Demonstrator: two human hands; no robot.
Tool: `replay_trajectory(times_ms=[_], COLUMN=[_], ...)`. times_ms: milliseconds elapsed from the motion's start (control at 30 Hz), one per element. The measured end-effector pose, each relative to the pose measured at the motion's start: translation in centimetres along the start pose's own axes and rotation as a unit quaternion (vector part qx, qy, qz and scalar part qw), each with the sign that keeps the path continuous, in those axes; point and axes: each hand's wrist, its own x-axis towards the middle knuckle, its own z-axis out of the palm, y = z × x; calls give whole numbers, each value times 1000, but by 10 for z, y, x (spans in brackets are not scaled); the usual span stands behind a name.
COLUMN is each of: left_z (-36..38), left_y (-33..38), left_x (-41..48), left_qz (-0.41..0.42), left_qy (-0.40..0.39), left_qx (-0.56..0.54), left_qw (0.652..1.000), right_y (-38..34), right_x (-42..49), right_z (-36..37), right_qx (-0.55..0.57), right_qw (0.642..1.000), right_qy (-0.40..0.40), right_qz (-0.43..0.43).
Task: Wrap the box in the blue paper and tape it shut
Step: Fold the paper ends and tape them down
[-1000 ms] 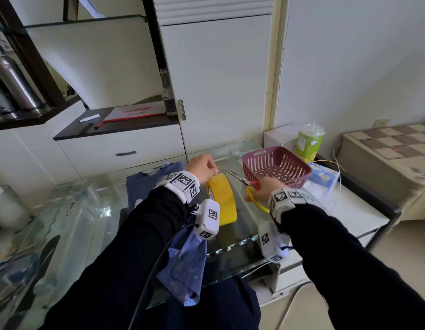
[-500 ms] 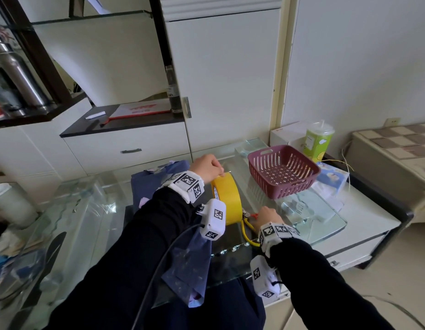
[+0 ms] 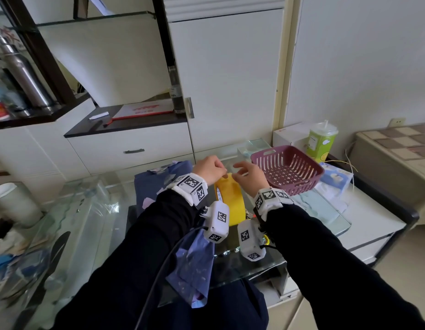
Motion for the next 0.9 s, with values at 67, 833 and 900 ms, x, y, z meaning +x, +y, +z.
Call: replay_trajectory(times_ms=[67,833,900], left_z=[4,11,16], left_y=[2,-12,-18], left_x=[-2,-24,-28], left_qz=[1,-7,-11], left_qy=[2,-14,-12], left_qx=[-1,-196,-217], left_qw=[1000,981,976], right_y=[-1,11,9], right_x=[1,-7,-10], right_z=[-1,2,3], right_qx=[-8,-28,-34], right_qw=[1000,995,994], right_qy=[-23,66,62], right_qz=[-4,-70,-84])
